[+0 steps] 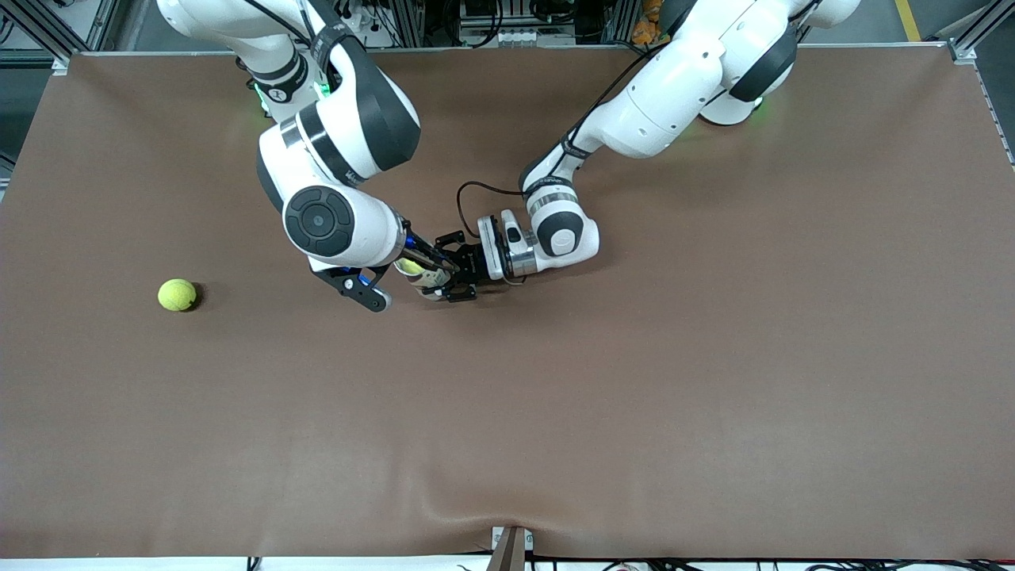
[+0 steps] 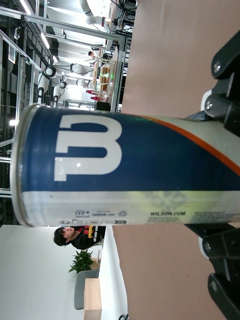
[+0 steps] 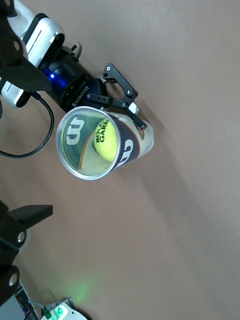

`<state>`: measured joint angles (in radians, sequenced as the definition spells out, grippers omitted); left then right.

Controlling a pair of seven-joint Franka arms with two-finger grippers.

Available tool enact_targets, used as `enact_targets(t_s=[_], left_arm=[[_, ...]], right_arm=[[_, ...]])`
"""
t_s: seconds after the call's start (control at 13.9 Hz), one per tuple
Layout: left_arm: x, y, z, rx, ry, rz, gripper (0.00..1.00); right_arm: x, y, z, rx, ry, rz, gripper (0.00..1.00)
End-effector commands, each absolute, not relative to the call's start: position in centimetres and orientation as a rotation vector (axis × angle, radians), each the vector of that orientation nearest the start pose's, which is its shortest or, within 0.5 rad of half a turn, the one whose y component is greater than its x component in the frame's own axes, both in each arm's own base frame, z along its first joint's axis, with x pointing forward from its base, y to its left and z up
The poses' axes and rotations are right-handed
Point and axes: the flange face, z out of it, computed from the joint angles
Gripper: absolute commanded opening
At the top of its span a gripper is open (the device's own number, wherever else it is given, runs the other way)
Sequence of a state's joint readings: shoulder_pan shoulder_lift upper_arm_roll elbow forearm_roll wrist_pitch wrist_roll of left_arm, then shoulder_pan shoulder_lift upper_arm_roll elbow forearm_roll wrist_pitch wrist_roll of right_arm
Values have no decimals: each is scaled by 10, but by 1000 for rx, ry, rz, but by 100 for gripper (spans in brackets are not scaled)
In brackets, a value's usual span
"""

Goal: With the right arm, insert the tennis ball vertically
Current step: 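Move the right gripper back to the second tennis ball and grasp it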

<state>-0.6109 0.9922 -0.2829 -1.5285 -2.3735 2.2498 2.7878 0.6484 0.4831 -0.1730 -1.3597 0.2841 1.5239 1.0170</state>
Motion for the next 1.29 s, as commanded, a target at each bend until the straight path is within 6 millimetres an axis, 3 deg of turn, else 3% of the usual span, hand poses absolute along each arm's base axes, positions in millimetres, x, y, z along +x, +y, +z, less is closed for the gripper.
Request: enact_targets(t_s=[0.0, 0.14, 0.43, 0.72, 0.93, 1.22], left_arm=[[441, -540, 90, 1383, -1176, 1390, 72], [441, -540, 90, 1383, -1176, 1390, 72], [440, -540, 90, 1385, -1175, 1389, 73], [441, -539, 90, 1385, -1174, 1391, 75], [440, -540, 90, 1384, -1177, 1390, 76], [440, -540, 90, 1383, -1176, 1391, 74]], right_arm=[[578, 328, 429, -3005, 936, 590, 100], [595, 279, 426, -3040, 928, 625, 100], [620, 178, 402, -3210, 720, 642, 100], [643, 78, 376, -3185, 668, 683, 100], [647, -8, 349, -3207, 397, 677, 100], [639, -90, 309, -3166, 94, 635, 100]])
